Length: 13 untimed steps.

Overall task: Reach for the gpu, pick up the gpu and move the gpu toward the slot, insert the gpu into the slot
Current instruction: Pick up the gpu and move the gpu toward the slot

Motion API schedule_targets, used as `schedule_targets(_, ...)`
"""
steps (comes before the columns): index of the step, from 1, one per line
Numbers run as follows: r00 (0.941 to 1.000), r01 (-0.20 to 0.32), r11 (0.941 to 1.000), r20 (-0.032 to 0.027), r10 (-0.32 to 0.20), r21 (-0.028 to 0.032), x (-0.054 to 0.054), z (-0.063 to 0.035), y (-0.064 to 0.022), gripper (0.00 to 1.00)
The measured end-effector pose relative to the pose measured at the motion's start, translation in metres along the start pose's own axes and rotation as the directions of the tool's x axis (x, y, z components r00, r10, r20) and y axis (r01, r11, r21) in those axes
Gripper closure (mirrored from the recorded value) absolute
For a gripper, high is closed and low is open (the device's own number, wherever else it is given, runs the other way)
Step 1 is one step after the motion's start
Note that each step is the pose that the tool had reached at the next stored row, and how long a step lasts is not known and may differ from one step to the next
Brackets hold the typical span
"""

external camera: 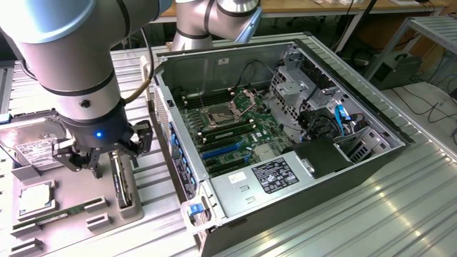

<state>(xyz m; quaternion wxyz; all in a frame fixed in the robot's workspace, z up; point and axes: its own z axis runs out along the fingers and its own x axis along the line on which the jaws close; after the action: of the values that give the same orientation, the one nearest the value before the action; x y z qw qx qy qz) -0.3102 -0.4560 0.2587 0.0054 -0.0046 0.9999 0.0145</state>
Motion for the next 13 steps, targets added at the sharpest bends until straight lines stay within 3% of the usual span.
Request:
schedule_targets(3,1.0,0.0,1.0,0.0001,0.0,-0.0001,0.0,0.0049,0.0079,0.34)
schedule_targets(11,1.0,0.0,1.0,0.0022,0.0,-0.0001,0.004,0.014,0.0063,0.34)
schedule_targets(12,1.0,0.0,1.0,0.0041,0.0,-0.002,0.006,0.0146,0.0063,0.34)
schedule_targets(13,1.0,0.0,0.9999,0.0048,0.0,-0.0121,0.007,0.0147,0.0061,0.34)
